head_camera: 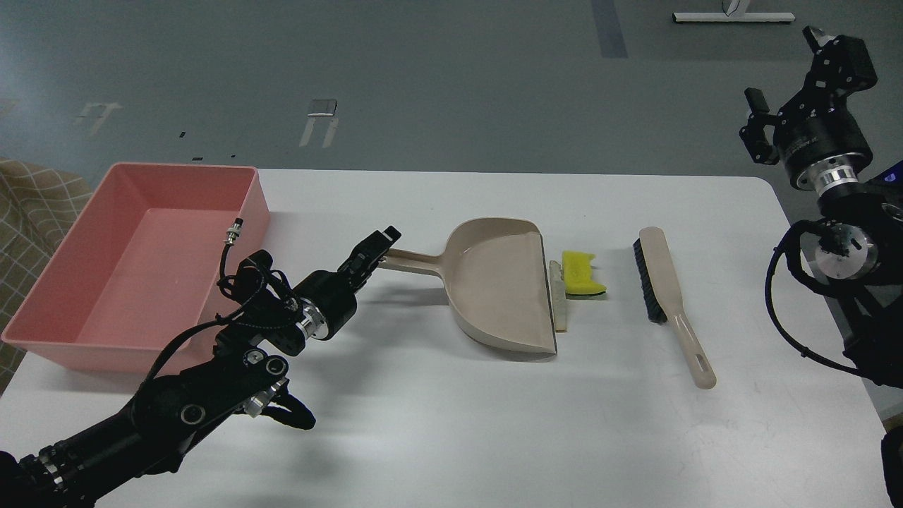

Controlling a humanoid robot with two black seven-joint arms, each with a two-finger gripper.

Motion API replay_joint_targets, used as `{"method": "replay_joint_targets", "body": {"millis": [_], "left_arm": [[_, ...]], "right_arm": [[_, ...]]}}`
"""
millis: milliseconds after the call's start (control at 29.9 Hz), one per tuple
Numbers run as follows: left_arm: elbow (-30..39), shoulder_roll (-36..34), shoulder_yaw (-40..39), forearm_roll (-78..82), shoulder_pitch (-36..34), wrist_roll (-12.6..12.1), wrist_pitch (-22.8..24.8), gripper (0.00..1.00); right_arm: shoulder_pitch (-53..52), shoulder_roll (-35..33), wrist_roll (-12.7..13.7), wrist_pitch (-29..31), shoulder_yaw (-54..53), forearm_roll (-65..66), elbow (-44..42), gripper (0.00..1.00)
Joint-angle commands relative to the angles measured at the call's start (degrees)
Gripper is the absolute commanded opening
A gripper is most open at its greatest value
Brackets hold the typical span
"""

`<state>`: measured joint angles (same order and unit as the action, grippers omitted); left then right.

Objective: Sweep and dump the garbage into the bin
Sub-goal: 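Reach the right gripper to the wooden brush handle and grasp it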

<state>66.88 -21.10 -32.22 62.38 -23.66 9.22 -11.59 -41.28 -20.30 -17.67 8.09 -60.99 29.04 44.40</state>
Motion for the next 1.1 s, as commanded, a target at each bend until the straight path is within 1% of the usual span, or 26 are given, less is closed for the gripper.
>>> {"method": "replay_joint_targets", "body": {"millis": [0, 201, 268, 368, 435, 469, 502, 569, 636, 669, 736, 770, 904, 1071], "left_arm": [[0.00, 0.09, 0.05, 0.20, 0.02, -0.25, 0.07, 0.00], [0.00, 0.00, 0.05, 0.11, -0.15, -0.69, 0.07, 0.00], [-0.08, 0.00, -0.13, 0.03, -0.33, -0.61, 0.07, 0.00], [0.00, 0.00, -0.30, -0.06, -0.59, -0.61, 0.07, 0.00], [0.00, 0.00, -0.30, -0.15, -0.94, -0.52, 0.07, 0.00], [0.00, 0.00, -0.30, -0.15, -0.94, -0.52, 0.07, 0.00], [0.00, 0.00, -0.39, -0.15, -0.94, -0.52, 0.07, 0.00], [0.00, 0.00, -0.39, -0.15, -0.94, -0.52, -0.01, 0.00], [0.00, 0.00, -0.39, -0.15, -0.86, -0.52, -0.01, 0.00], [0.00, 0.00, -0.39, -0.15, -0.86, -0.52, -0.01, 0.00], [0.00, 0.00, -0.39, -0.15, -0.77, -0.52, -0.01, 0.00], [0.00, 0.00, -0.39, -0.15, -0.77, -0.52, -0.01, 0.00], [0.00, 0.00, -0.39, -0.15, -0.77, -0.52, -0.10, 0.00], [0.00, 0.97, -0.57, -0.50, -0.68, -0.34, -0.10, 0.00]], "right_arm": [[-0.03, 0.00, 0.00, 0.00, 0.00, 0.05, -0.02, 1.00], [-0.03, -0.09, 0.09, 0.00, 0.00, -0.04, 0.16, 1.00], [-0.12, -0.44, 0.53, 0.09, 0.17, -0.04, 0.25, 1.00], [-0.03, -2.98, 1.32, 0.44, 2.27, 0.58, 2.44, 1.00], [0.32, -9.19, 2.72, 0.44, 8.92, 0.58, 7.17, 1.00], [0.32, -11.05, 2.81, 0.53, 11.14, 0.58, 8.58, 1.00], [0.15, -15.08, 2.99, 0.61, 16.12, 0.66, 11.73, 1.00], [-0.29, -19.58, 2.99, 0.62, 21.59, 0.66, 14.91, 1.00], [-1.34, -28.34, 3.25, 0.62, 32.20, 1.28, 22.01, 1.00], [-1.87, -30.39, 3.43, 0.62, 34.60, 2.06, 23.87, 1.00], [-3.37, -37.15, 3.52, 0.88, 42.15, 8.19, 29.93, 1.00], [-3.37, -37.18, 3.52, 0.88, 42.18, 8.22, 29.95, 1.00], [-2.67, -43.58, 3.61, 1.05, 48.85, 19.97, 36.62, 1.00], [-2.49, -45.18, 3.87, 0.97, 52.46, 29.13, 38.22, 1.00]]}}
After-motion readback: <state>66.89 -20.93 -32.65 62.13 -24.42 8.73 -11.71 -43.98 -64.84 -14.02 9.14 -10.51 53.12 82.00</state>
